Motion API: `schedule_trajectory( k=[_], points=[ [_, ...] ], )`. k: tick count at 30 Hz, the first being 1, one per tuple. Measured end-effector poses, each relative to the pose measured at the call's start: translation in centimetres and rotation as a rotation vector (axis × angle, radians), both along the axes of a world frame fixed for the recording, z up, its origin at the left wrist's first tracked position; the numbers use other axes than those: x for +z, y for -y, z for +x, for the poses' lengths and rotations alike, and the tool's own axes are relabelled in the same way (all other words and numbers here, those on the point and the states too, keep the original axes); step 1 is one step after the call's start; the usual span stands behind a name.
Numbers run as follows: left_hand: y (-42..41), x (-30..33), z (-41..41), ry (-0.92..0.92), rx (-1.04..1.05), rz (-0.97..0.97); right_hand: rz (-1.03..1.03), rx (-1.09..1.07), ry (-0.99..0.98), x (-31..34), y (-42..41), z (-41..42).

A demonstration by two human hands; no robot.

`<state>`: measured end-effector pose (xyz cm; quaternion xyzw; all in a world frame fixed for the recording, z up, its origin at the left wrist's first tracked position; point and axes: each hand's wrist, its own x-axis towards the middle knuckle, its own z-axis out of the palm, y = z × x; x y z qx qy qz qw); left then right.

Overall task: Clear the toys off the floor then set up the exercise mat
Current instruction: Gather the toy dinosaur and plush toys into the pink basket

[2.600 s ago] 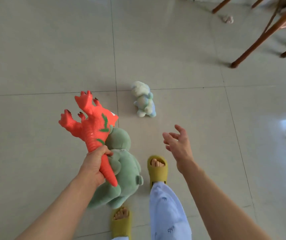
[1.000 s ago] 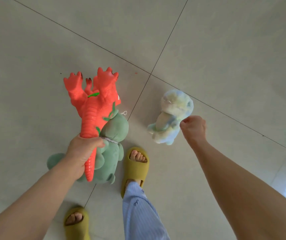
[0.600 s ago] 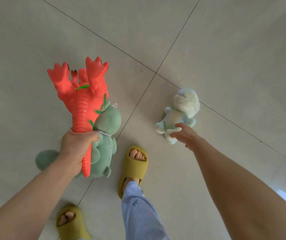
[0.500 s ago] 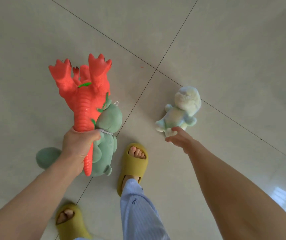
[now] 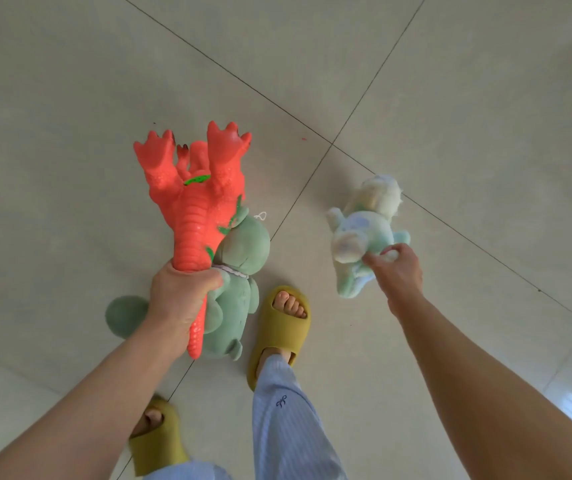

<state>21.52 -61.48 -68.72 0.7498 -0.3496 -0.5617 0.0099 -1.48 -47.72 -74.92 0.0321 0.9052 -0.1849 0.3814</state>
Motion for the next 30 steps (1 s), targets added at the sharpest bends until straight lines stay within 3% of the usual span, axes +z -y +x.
schedule_trajectory(
  k=[7, 15, 30],
  points=[
    [0.7, 4.8, 3.4, -0.01, 0.062, -0.07, -0.145, 0.211, 0.049, 7.0, 2.8, 2.5],
    [1.2, 11.0, 12.7, -0.006, 0.225, -0.164, -0.255, 0.397, 0.065, 13.7, 8.7, 10.1],
    [-5.4, 19.3, 41.7, 0.047, 0.763, -0.236, -0.314, 1.01, 0.169, 21.9, 15.3, 39.1]
  ],
)
